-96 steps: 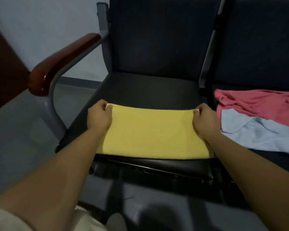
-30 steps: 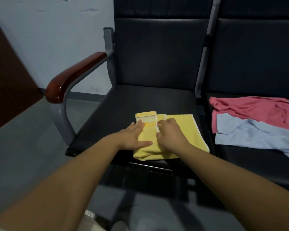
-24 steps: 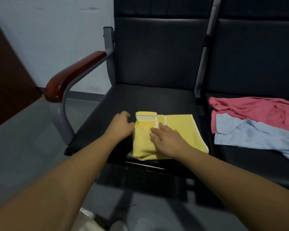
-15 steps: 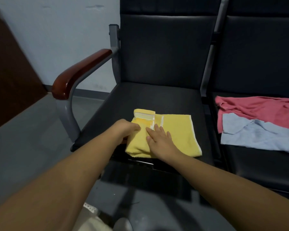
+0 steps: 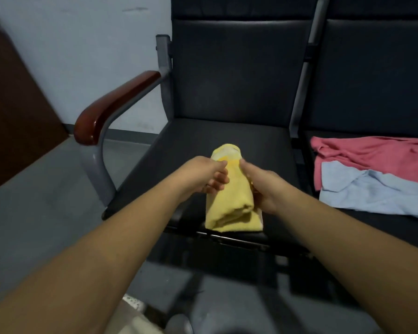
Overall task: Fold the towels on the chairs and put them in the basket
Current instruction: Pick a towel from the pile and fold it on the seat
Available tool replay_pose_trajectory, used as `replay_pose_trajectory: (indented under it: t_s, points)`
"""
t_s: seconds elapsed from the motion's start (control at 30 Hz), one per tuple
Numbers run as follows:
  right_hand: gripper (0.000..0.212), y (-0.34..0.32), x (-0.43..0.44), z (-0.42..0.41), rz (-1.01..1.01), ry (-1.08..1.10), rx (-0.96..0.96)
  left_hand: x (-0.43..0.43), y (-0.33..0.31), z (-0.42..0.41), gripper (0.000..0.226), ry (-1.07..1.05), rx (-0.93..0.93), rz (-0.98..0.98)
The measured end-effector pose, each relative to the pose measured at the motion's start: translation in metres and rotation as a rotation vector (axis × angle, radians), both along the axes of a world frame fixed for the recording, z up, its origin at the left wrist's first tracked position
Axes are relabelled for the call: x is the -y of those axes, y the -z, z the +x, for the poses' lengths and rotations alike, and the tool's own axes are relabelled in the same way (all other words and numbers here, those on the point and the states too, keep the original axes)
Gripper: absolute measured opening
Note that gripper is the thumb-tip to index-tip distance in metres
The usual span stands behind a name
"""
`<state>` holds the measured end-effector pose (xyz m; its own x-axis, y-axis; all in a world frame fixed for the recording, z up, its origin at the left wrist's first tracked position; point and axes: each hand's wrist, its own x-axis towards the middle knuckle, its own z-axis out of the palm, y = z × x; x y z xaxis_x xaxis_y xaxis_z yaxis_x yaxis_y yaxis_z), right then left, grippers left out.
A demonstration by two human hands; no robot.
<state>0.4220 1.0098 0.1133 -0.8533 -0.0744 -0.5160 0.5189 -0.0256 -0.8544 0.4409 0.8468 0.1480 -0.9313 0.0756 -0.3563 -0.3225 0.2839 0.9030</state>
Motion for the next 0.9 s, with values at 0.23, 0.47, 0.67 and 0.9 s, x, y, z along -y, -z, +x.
replay_pose_trajectory:
  t_s: [0.23, 0.47, 0.67, 0.9]
  points:
    - [0.026, 0.005, -0.015, 0.006, 0.187, 0.043, -0.013, 0.001, 0.026, -0.008, 0.019, -0.118, -0.014, -0.313]
    - [0.036, 0.008, -0.019, 0.009, 0.086, 0.054, 0.057, -0.010, 0.039, -0.012, 0.050, -0.085, 0.180, -0.214]
    - [0.040, 0.012, -0.007, 0.002, -0.118, 0.083, 0.082, 0.002, 0.035, -0.016, 0.055, -0.112, 0.253, 0.087]
    - [0.029, -0.018, 0.039, 0.004, -0.060, 0.097, -0.180, 0.038, 0.006, -0.010, 0.041, -0.301, 0.024, 0.269]
